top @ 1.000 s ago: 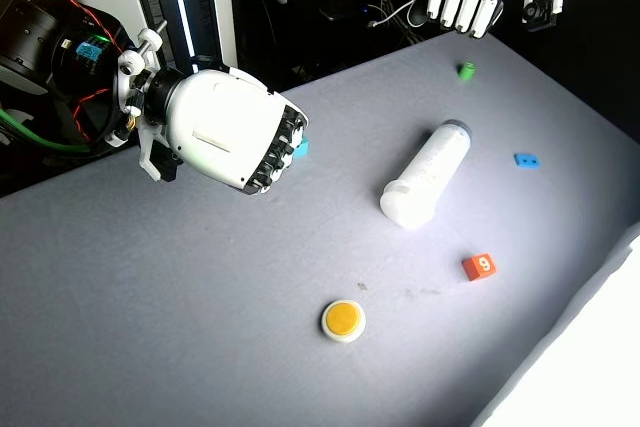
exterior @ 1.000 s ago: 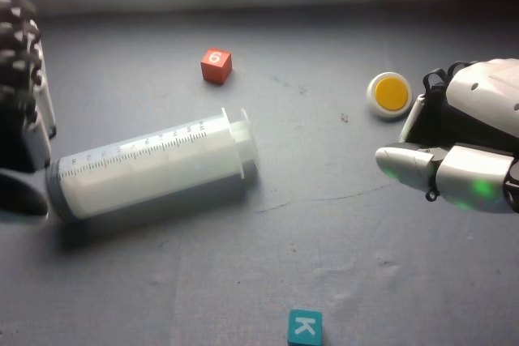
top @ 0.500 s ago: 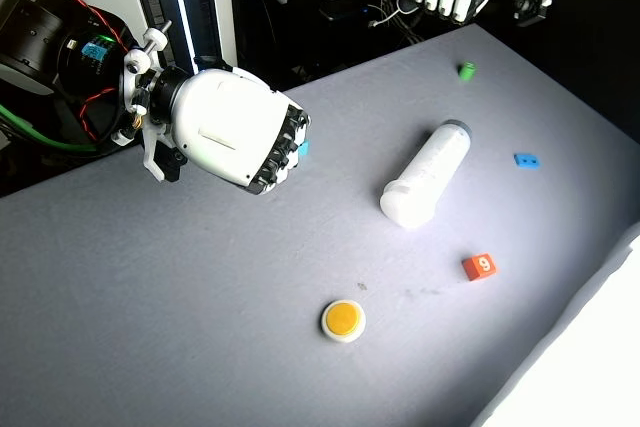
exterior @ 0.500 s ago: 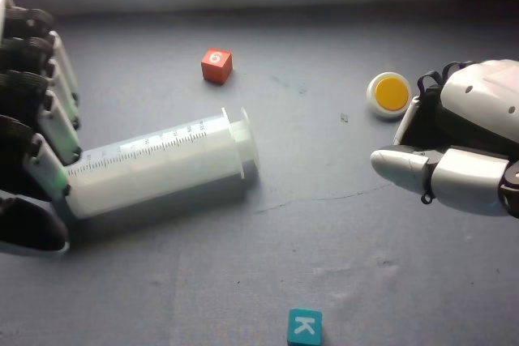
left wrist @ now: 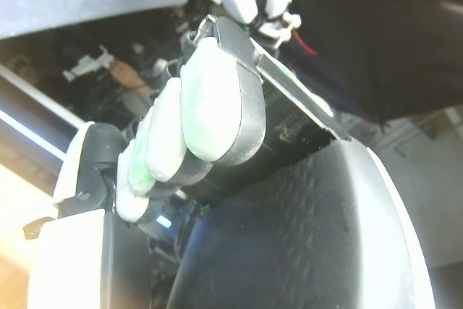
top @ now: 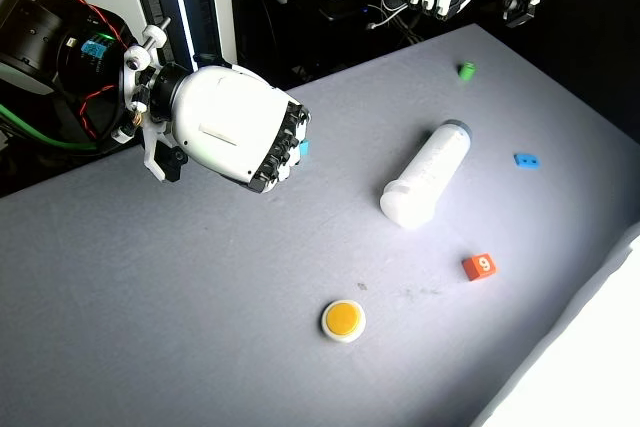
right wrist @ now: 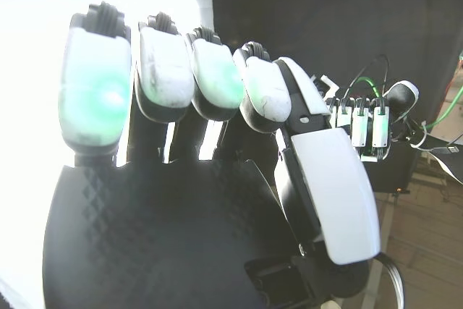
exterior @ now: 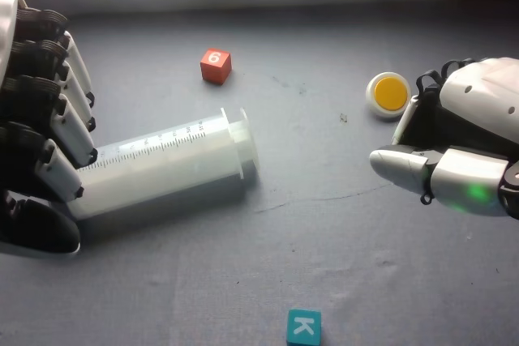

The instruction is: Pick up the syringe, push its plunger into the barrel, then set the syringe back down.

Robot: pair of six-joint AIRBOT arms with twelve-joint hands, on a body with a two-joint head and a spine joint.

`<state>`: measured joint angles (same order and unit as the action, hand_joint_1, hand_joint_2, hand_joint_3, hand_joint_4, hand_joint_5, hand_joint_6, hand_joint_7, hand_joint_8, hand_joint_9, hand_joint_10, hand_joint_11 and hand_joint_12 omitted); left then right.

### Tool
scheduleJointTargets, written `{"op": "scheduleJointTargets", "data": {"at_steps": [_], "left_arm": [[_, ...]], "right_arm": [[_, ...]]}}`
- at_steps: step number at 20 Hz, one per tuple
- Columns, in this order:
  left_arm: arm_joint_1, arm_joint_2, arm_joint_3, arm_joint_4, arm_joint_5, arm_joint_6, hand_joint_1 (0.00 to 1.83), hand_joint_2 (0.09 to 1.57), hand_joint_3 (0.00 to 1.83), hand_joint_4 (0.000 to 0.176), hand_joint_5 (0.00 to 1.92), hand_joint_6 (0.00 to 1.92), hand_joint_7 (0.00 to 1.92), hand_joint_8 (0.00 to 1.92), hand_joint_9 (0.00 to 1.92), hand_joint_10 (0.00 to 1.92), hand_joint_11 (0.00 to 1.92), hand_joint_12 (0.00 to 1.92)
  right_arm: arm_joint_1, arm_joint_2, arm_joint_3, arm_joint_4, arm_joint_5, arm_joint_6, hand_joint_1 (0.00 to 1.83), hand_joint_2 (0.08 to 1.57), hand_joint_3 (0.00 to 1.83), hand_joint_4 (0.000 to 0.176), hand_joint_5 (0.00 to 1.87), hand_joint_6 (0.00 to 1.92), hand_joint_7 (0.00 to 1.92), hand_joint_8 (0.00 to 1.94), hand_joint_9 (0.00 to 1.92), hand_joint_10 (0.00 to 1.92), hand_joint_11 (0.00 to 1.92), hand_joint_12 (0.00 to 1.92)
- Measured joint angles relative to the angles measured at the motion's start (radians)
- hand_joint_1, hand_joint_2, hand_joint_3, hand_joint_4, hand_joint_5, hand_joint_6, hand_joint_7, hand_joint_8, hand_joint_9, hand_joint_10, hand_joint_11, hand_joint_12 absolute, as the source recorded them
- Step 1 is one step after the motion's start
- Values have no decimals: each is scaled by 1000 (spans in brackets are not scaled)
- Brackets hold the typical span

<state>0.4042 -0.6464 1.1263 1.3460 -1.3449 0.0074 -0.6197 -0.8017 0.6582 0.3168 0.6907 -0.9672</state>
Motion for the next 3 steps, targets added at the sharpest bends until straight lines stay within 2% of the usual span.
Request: {"op": "scheduleJointTargets", "data": {"at_steps": [3], "left_arm": [[0, 0, 19, 0, -1, 1, 1097, 1366, 0, 81, 1519, 1921, 1576, 1921, 1617, 1921, 1638, 1921]], "right_arm": [[-1, 0, 0, -1, 0, -2, 749, 1506, 4, 176, 1288, 1921, 1361, 1941, 1411, 1921, 1585, 1921]]}}
